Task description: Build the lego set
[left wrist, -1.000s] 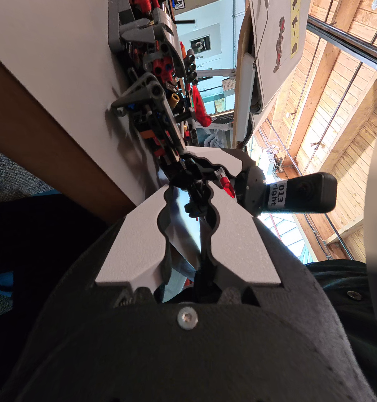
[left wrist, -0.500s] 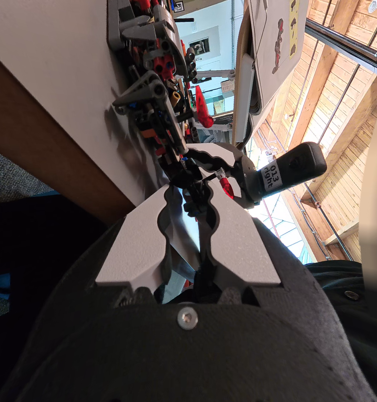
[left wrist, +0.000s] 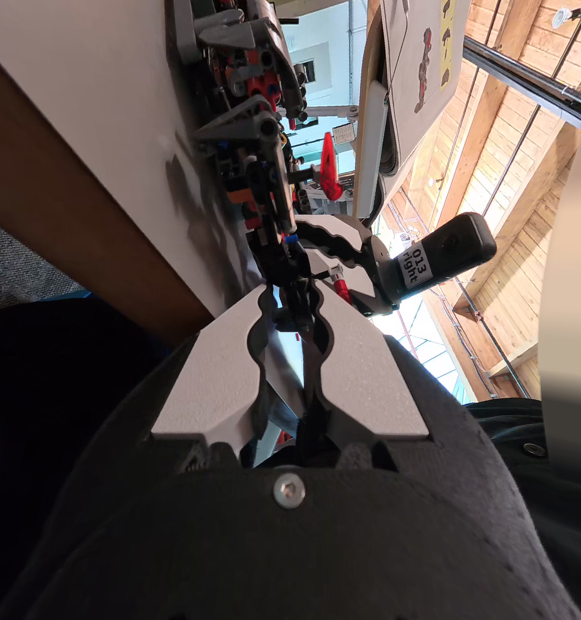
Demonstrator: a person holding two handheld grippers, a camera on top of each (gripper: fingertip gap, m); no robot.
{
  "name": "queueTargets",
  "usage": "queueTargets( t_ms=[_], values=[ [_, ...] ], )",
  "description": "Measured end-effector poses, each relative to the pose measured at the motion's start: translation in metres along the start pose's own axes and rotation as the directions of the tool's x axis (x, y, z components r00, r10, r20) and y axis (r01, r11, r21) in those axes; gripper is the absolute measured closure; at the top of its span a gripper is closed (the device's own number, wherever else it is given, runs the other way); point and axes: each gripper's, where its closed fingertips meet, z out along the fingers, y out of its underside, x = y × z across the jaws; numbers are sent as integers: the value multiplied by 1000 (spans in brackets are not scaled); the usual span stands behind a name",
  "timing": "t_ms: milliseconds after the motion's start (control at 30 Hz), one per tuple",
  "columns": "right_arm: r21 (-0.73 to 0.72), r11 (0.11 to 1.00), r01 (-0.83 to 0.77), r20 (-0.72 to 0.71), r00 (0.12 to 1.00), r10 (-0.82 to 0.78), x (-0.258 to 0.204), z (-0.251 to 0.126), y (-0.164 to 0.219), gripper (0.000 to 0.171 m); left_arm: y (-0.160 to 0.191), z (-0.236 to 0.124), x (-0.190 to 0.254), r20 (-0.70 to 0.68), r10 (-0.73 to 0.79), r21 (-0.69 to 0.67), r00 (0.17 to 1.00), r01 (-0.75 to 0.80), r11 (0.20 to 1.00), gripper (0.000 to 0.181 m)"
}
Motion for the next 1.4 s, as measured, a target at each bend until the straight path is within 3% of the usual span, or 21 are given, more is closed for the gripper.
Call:
queueTargets(
  t_ms=[533,667,933,1167,1400],
  values=[
    [6,1000,4,-9,1000,-4,15,-15,11,159,1,-17,-3,94,145,-31,985,-143,989,164],
    [-21,1000,17,-9,1000,-17,17,-19,22,159,-12,-29,-3,172,293,-35,940,-292,956,164],
    [-20,999,45,-41,998,-46,19,-23,20,154,-62,-28,4,301,592,-70,747,-602,795,159],
    [25,996,84,-89,993,-81,20,-42,21,149,-76,-20,0,301,645,-115,702,-645,756,155],
    [34,997,63,-131,990,-58,24,-50,31,158,-75,-13,-1,285,682,-180,673,-661,728,156]
  ],
)
